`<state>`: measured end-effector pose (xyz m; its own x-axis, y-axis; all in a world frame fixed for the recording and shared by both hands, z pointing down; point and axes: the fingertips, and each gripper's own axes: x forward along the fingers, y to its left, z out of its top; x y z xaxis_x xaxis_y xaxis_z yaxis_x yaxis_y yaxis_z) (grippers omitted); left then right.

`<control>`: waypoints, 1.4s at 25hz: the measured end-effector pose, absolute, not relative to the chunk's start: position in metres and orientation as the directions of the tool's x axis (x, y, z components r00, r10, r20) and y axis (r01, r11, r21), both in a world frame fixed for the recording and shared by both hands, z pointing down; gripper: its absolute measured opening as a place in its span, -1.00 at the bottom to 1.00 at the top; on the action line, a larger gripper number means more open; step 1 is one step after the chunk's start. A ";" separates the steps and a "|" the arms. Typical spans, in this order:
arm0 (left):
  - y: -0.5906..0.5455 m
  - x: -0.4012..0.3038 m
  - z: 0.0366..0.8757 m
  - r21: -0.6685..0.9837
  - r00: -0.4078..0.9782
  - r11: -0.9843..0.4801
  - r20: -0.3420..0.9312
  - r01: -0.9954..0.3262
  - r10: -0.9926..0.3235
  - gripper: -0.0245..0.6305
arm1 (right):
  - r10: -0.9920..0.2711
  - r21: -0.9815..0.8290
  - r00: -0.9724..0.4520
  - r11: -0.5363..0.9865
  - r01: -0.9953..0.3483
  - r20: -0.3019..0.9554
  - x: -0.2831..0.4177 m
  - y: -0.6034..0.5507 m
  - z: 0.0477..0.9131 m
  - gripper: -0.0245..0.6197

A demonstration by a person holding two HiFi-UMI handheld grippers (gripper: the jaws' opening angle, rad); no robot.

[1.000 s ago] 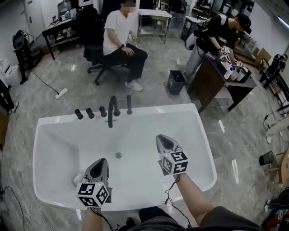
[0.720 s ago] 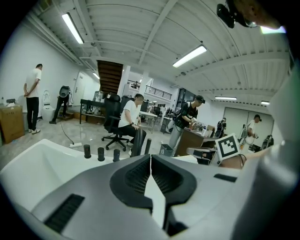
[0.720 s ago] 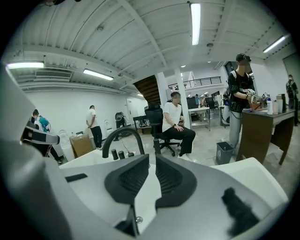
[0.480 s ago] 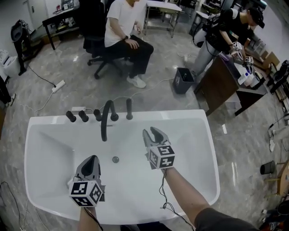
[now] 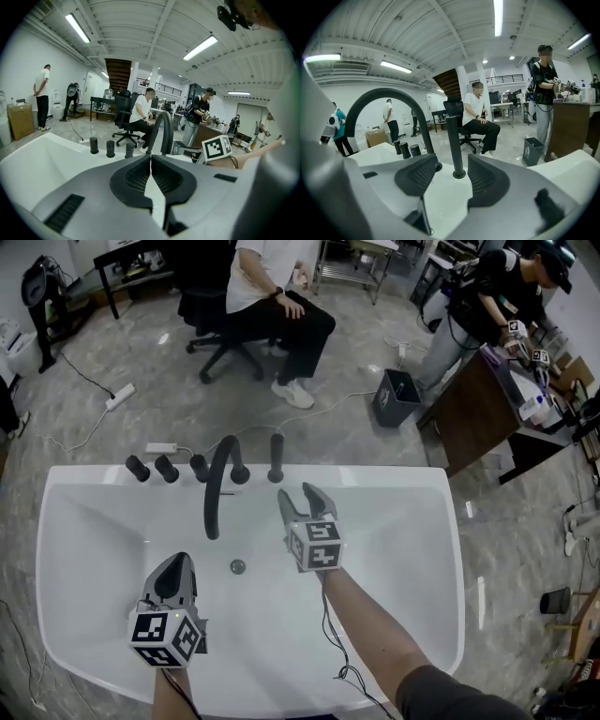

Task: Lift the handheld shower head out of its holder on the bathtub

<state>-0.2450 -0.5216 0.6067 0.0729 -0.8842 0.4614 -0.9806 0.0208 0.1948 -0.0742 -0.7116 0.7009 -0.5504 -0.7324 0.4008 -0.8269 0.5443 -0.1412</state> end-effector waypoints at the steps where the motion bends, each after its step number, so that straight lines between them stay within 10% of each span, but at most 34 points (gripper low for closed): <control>1: -0.525 -0.248 0.610 0.195 0.067 0.026 0.458 -0.981 -0.887 -0.87 | -0.733 -0.129 -0.548 0.547 -0.827 0.402 -0.078 -0.718 0.706 -0.27; 35: -0.540 -0.282 0.640 0.251 0.042 0.078 0.438 -0.965 -0.898 -0.87 | -0.768 -0.039 -0.502 0.532 -0.846 0.398 -0.131 -0.802 0.738 -0.50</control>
